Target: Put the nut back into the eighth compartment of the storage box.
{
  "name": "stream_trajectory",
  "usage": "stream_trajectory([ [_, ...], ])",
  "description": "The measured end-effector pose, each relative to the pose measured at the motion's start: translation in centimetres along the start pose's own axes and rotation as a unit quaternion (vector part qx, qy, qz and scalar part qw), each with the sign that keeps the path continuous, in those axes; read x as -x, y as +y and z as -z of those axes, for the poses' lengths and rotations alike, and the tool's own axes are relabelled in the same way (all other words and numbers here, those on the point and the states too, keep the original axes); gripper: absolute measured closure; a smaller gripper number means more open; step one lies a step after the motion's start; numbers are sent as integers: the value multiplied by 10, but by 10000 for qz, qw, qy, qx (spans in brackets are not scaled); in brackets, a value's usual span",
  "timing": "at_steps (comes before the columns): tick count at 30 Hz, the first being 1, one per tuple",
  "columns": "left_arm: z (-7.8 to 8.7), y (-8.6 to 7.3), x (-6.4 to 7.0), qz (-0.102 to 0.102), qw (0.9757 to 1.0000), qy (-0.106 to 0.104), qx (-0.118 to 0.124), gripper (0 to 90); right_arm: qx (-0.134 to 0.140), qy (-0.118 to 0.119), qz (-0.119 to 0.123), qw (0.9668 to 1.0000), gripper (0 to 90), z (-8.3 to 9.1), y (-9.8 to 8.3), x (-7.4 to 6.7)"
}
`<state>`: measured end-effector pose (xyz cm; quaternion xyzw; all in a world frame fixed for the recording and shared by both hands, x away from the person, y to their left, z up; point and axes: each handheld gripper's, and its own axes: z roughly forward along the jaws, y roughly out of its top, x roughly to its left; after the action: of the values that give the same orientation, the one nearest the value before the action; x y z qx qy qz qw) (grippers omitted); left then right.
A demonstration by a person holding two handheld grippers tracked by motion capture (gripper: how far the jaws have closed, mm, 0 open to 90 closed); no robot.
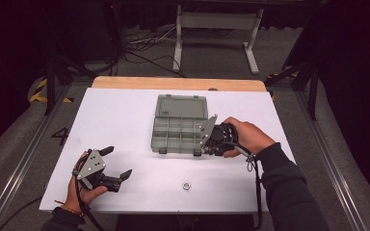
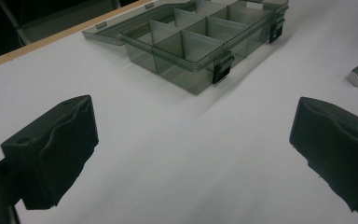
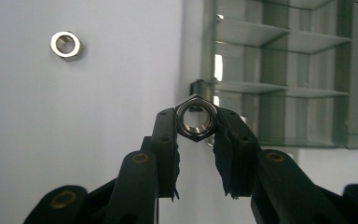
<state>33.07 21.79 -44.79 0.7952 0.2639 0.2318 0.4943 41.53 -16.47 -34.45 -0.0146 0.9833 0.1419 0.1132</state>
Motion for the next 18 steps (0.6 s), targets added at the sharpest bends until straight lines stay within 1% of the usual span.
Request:
stream_trajectory([
  [5,0,0,0,-15,10000,-2,2,16,-38,16,-140,9999,704,0,-3,9],
  [7,0,0,0,-13,10000,-15,-2,16,-83,-32,-179,9998,704,-1,-4,12],
  [10,0,0,0,-9,10000,-18,-5,16,-70,-8,-239,9997,704,-3,-4,17],
  [13,0,0,0,-13,10000,-18,-4,16,-89,-8,-324,9994,704,-7,-3,23],
  [17,-1,0,-1,-14,10000,-23,-15,16,-161,-37,-361,9992,704,-13,0,28],
  [18,-1,0,0,-15,10000,-26,-19,16,-147,-2,-379,9992,704,-16,1,30],
])
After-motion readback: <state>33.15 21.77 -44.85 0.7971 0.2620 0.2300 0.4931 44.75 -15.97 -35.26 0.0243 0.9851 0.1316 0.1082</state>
